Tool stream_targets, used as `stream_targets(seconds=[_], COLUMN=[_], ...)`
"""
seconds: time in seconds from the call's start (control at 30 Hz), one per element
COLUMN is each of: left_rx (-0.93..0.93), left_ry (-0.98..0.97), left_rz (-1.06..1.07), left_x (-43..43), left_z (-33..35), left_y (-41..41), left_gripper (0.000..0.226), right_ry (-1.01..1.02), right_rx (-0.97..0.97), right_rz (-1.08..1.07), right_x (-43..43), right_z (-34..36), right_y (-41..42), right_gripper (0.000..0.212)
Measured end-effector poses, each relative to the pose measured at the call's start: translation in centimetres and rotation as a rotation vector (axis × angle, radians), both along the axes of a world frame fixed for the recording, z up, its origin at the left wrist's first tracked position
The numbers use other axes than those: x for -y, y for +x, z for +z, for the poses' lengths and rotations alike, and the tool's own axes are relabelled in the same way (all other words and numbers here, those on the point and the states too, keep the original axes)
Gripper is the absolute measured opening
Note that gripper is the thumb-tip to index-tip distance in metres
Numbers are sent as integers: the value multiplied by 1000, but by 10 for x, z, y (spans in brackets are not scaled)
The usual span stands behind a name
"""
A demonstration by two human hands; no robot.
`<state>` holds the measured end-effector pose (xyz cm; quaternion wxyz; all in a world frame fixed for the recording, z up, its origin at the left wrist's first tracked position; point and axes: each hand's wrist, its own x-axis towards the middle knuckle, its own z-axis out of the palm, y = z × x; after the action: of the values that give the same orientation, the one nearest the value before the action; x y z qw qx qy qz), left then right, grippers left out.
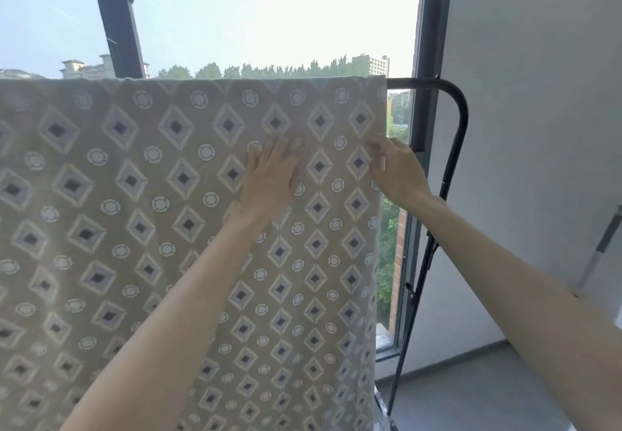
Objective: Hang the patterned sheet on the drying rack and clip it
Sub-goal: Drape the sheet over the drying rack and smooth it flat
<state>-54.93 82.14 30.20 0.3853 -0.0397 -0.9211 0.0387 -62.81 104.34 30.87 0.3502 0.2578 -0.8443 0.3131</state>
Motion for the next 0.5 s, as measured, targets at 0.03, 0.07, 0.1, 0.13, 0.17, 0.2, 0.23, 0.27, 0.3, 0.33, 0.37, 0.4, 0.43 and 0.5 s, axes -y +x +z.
stream_targets(seconds=[0.03, 0.07, 0.1, 0.13, 0.17, 0.2, 0.23, 0.27, 0.3, 0.33, 0.37, 0.4, 0.43, 0.5], left_rx=[14, 29, 52, 76, 96, 109, 117, 126, 139, 149, 156, 161, 168, 166], left_ry=[0, 22, 58, 94, 122, 141, 149, 153, 160, 172, 185, 201, 218, 247], left_rz=[-15, -36, -54, -69, -83, -100, -117, -127, -133, -138, -142, -152, -167, -182], left_x=[-3, -7, -11, -14, -19, -24, -29, -35, -40, -46, -49, -52, -57, -68], left_z=[-6, -12, -17, -21, -25, -28, -32, -35, -38, -43, -47, -50, -54, -61], left_y=[5, 9, 13, 15, 18, 21, 23, 25, 26, 26, 26, 25, 23, 18], left_gripper=[56, 56, 55, 53, 51, 50, 50, 51, 52, 52, 51, 50, 50, 50], right_ry=[6, 7, 4, 2, 1, 0, -6, -12, -16, -22, -39, -59, -74, -96], right_rx=[24, 48, 78, 110, 139, 162, 184, 202, 213, 223, 232, 241, 250, 267], right_rz=[3, 7, 11, 12, 9, 0, -15, -32, -49, -67, -78, -90, -105, -141], right_x=[-5, -10, -16, -22, -28, -36, -43, -50, -57, -65, -70, -75, -82, -96], right_z=[-7, -13, -19, -25, -30, -35, -40, -44, -49, -55, -61, -67, -73, -85], right_y=[7, 14, 21, 28, 33, 38, 43, 46, 49, 52, 54, 56, 57, 58], right_gripper=[38, 39, 40, 41, 42, 42, 42, 41, 40, 38, 37, 34, 32, 30])
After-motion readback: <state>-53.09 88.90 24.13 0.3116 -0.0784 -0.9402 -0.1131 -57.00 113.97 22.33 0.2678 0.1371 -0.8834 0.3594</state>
